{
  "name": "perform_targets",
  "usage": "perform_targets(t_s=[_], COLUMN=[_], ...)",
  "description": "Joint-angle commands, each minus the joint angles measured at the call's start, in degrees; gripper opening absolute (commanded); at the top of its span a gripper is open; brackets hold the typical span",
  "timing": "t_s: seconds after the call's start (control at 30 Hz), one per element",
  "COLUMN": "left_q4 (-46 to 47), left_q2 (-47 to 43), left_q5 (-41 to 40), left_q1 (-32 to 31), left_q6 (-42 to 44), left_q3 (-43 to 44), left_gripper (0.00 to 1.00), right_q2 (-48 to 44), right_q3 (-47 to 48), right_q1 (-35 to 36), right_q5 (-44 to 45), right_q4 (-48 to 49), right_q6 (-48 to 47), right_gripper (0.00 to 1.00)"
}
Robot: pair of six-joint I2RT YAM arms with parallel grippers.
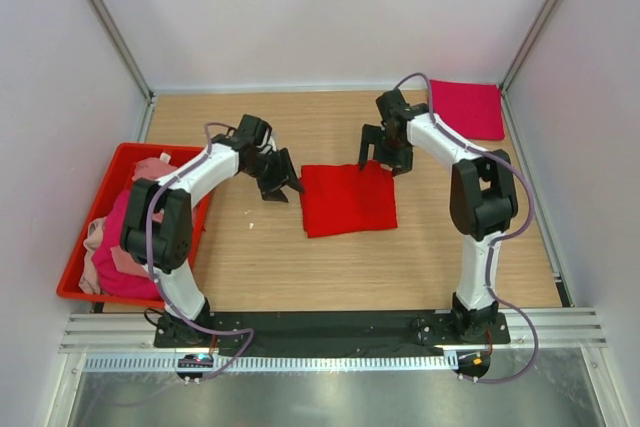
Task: Fold and stack the t-shirts
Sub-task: Fold the tshirt, then neatly place the folded tshirt to the corner
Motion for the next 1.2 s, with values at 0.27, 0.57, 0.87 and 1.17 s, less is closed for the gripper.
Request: perform_targets(t_s=[0.27,0.57,0.87,1.17], left_q4=[1.07,1.24,2.39,1.95], left_q2=[-5.45,-5.27,-5.10,-5.18], left_q5=[1.24,3.44,6.25,7.92], left_q1=[2.52,4.10,6.56,9.11], left_q6=[1.37,1.73,1.99,2.87], left_q3=[-6.19,-6.10,-8.12,-8.92], left_gripper=[0.56,0.56,0.56,0.56], right_q2=[6.21,7.80,8.77,11.05], right_q3=[8.10,7.14,4.15,1.34], right_q1=[0.48,0.40,0.04,-2.06], right_q5=[7.44,5.68,2.52,-5.80], right_q4=[-2.13,-1.25,1.39,6.75], right_q6=[0.21,-0.05,-1.11,-4.97], right_gripper=[0.94,0.93,0.95,0.93])
